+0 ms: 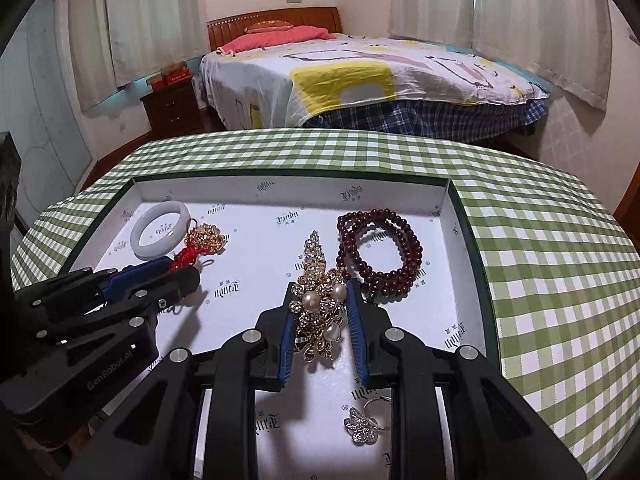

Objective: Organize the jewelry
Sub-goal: 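Lower the tassel into the box with the left tool while the right tool releases the brooch there, then withdraw both open tools from the box toward the last jewelry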

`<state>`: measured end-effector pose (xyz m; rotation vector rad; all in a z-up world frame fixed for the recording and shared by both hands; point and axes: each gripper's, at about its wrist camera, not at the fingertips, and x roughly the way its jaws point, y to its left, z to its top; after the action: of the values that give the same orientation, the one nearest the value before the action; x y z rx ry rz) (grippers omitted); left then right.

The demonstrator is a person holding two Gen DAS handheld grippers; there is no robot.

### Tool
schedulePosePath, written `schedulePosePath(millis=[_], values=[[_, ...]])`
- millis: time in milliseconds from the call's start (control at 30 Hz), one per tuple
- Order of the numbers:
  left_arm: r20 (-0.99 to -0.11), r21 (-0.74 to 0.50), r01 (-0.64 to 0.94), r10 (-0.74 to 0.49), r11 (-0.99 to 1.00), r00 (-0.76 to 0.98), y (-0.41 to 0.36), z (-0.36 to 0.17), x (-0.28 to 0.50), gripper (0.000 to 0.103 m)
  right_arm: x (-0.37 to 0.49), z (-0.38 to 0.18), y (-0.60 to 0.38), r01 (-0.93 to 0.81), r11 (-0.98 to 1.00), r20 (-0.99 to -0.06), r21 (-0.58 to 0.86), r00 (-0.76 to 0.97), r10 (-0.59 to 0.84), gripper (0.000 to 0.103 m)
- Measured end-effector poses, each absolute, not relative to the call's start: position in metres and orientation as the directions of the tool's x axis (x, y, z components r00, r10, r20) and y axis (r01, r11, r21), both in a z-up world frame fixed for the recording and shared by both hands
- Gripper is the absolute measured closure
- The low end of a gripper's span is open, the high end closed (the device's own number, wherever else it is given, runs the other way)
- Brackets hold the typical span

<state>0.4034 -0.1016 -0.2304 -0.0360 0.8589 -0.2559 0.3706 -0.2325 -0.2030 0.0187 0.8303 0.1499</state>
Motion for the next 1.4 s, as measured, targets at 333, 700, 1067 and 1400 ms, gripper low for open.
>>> schedulePosePath(millis=[333, 700, 1067, 1400], values=[[-0.739, -0.140, 0.201, -0.237, 0.970, 0.631, -0.099, -0.226, 0.399, 0.052, 0.369, -0.202, -0.231, -0.122, 0.990, -0.728, 0.064, 0.674, 0.130, 0.064], [-0.708, -0.147, 0.194, -0.240, 0.970, 0.664, -0.091, -0.203, 0.384, 0.042, 0.355, -0.181, -0.232, -0.121, 0.991, -0.691, 0.065, 0.711, 0.132, 0.063], [-0.639, -0.136, 0.189, -0.232, 0.973, 0.733, -0.080, -0.168, 0.348, 0.042, 0.316, -0.145, -0.233, -0.114, 0.991, -0.625, 0.073, 0.769, 0.135, 0.063], [-0.614, -0.101, 0.165, -0.192, 0.981, 0.766, -0.063, -0.155, 0.292, 0.042, 0.269, -0.149, -0.227, -0.110, 0.990, -0.628, 0.089, 0.766, 0.142, 0.063]])
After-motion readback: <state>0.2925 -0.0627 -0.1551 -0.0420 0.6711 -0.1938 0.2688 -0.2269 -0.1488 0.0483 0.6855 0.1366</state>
